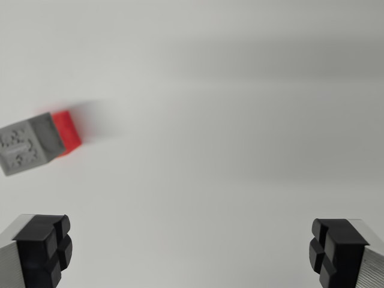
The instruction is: Destack cube
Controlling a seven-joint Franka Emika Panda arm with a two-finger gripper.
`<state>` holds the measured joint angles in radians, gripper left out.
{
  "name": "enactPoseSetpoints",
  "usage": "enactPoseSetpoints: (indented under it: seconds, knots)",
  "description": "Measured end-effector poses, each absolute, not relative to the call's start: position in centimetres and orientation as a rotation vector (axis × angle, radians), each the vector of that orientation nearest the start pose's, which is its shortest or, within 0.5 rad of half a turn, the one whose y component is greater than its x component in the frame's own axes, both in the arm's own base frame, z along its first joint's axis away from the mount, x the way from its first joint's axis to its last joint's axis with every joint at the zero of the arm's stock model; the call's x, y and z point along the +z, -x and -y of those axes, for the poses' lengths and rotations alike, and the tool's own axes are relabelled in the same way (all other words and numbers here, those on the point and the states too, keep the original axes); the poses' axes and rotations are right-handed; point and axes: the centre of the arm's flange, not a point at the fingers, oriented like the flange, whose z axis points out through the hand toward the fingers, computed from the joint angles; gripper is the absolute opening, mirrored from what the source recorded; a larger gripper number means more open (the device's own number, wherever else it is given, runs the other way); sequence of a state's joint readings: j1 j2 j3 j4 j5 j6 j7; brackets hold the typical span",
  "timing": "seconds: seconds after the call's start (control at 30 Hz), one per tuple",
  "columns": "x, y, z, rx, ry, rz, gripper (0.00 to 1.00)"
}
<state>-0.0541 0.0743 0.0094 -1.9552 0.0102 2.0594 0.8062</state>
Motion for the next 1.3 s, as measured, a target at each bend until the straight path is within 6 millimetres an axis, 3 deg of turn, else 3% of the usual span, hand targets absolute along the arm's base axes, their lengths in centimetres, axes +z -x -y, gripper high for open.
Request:
enactPoseSetpoints:
  seconds: [0.67,1.3]
  knots:
    - [42.8,-57.4,0.4,-0.029,2.863,-1.245,1.0]
    - [40.0,-56.7,-3.9,-0.018,2.907,-1.144,1.0]
